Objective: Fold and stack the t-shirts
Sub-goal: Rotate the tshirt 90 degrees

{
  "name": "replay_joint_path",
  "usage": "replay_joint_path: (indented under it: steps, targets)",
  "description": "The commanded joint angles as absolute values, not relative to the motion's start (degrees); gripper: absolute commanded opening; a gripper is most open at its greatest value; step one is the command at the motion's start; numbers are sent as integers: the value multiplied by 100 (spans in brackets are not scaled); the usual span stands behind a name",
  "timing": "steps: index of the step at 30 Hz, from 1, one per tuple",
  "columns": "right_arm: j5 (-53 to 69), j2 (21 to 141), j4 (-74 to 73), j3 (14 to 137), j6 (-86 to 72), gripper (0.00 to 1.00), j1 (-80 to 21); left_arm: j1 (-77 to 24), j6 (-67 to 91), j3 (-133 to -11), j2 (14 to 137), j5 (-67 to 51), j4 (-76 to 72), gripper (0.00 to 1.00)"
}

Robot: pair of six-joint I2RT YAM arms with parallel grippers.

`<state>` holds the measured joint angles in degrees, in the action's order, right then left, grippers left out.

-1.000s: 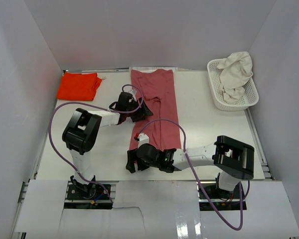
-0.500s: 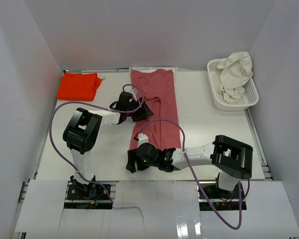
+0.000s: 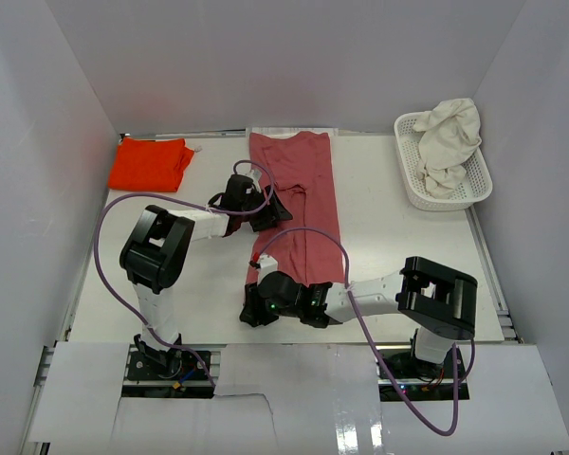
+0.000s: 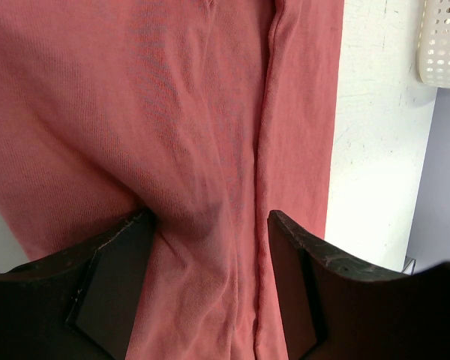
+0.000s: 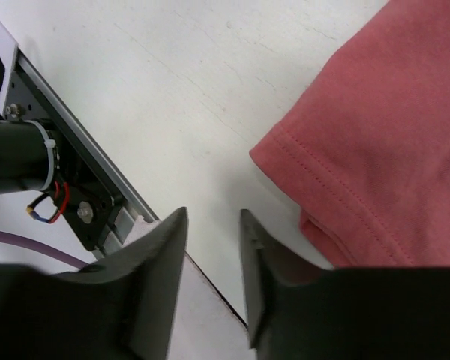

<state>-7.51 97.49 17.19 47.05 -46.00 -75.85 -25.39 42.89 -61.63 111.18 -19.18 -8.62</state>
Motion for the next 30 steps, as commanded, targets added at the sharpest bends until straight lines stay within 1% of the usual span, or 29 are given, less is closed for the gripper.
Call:
replay_joint_path:
  steps: [1, 2, 3, 5, 6, 7, 9, 10, 13, 14, 18, 20, 21, 22, 24, 27, 28, 30]
  targets:
    - [-765, 9773, 2101, 4711, -4562, 37, -7585, -2602, 4157, -6108, 11250, -1802, -501, 74]
    - [-773, 9765, 2101, 4702, -4562, 31, -7585, -2602, 4157, -6100, 11241, -1802, -501, 74]
    - [-765, 9773, 2118, 4693, -4553, 28, -7585, -2602, 4149, -6100, 11250, -1793, -501, 73]
    - [-729, 9747, 2162, 4658, -4553, 25, -7585, -2602, 4157, -6100, 11241, -1802, -501, 74]
    - [-729, 9712, 2145, 4658, -4570, 25, -7594, -2602, 4157, -6108, 11241, -1802, -501, 74]
    - [-764, 9695, 2014, 4650, -4623, 32, -7585, -2602, 4157, -6100, 11241, -1810, -501, 74]
    - [-826, 9546, 1899, 4597, -4693, 43, -7585, -2602, 4149, -6100, 11233, -1811, -501, 74]
    - [-861, 9467, 1890, 4527, -4772, 50, -7585, -2602, 4148, -6091, 11224, -1811, -501, 74]
    - [-1071, 8949, 1864, 4149, -4878, 53, -7568, -2602, 4148, -6082, 11145, -1828, -466, 74]
    - [-1142, 8599, 1776, 3983, -4956, 55, -7515, -2602, 4157, -6056, 11110, -1854, -457, 74]
    - [-1204, 7763, 810, 3675, -5036, 56, -7094, -2645, 4289, -5968, 10662, -1881, -352, 74]
    - [-1187, 7394, 468, 3560, -4992, 57, -6777, -2698, 4333, -5898, 10223, -1767, -186, 75]
    - [-1160, 7035, 301, 3464, -4923, 61, -6681, -2716, 4350, -5871, 10048, -1706, -106, 75]
    - [-1004, 6875, -32, 3454, -4870, 64, -6436, -2742, 4368, -5828, 9654, -1575, -36, 77]
    - [-653, 6496, -734, 3472, -4651, 68, -6032, -2777, 4447, -5574, 9222, -1407, 228, 78]
    - [-317, 6153, -1334, 3472, -4326, 69, -5582, -2795, 4518, -5161, 8492, -1161, 710, 79]
    - [-73, 5996, -1527, 3359, -4255, 72, -5277, -2804, 4500, -5063, 8203, -995, 1025, 80]
    - [489, 5819, -1643, 3200, -4044, 72, -4897, -2812, 4500, -4731, 7920, -818, 1352, 80]
